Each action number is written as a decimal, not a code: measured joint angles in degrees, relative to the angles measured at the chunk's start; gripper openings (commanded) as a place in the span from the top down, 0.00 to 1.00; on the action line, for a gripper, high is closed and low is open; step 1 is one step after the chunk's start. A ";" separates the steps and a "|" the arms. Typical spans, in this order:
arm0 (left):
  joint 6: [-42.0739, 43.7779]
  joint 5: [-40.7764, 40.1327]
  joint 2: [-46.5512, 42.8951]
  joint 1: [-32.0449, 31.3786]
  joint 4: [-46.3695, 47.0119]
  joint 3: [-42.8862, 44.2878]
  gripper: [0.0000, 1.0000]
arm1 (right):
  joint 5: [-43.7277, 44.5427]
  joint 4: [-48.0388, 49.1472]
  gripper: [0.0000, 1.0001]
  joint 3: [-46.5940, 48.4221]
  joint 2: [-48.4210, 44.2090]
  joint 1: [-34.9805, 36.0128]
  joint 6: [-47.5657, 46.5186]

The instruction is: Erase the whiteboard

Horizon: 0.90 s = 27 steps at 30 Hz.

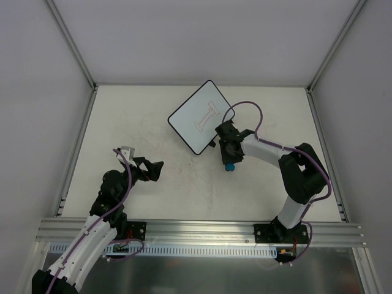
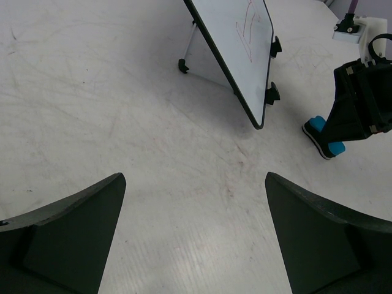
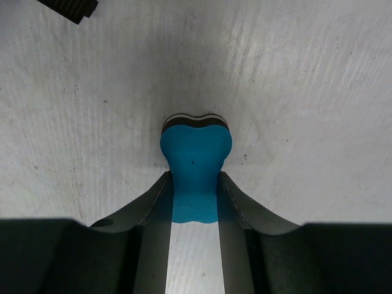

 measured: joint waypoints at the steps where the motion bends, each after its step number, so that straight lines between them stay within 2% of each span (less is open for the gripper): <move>1: -0.07 0.00 0.00 0.00 0.00 0.00 0.01 | 0.02 -0.02 1.00 0.04 -0.02 0.00 -0.07; 11: -3.48 -0.63 -0.46 0.00 2.93 0.00 0.01 | -0.04 0.11 1.00 0.90 -3.50 0.04 -2.71; 22: -7.78 0.72 17.25 0.00 9.88 2.73 0.01 | -4.17 5.97 1.00 12.68 -3.74 -0.98 -4.81; 27: -10.97 3.54 24.68 0.00 19.85 3.28 0.01 | -4.35 12.61 1.00 13.92 -3.48 -1.64 -5.60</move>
